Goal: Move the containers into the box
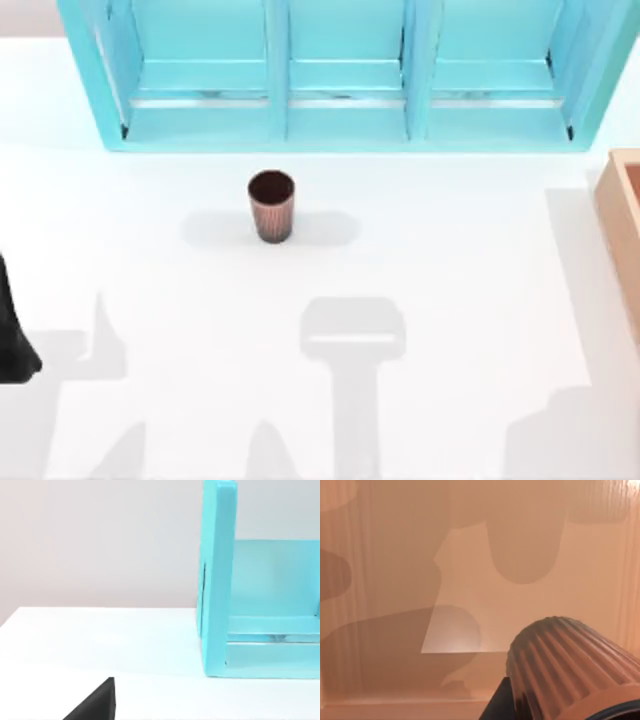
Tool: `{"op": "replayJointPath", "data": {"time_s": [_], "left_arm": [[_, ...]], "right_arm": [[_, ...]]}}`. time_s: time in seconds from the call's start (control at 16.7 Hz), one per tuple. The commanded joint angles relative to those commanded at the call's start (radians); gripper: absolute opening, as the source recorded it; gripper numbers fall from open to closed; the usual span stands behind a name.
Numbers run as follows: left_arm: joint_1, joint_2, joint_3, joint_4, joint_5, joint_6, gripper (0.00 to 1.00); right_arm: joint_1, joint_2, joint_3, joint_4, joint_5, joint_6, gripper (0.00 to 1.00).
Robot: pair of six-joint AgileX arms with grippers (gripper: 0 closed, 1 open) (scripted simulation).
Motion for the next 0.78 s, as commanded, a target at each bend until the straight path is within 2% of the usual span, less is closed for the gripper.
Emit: {"op": "replayJointPath", "data": {"time_s": [0.36, 0.78], "left_arm": [[0.0, 0.0, 0.0, 0.0, 0.0, 0.0, 1.0], [0.0, 0.0, 0.0, 0.0, 0.0, 0.0, 1.0]], "right_arm": [[0.0, 0.0, 0.0, 0.0, 0.0, 0.0, 0.98], [0.0, 0.0, 0.0, 0.0, 0.0, 0.0, 1.0]]}}
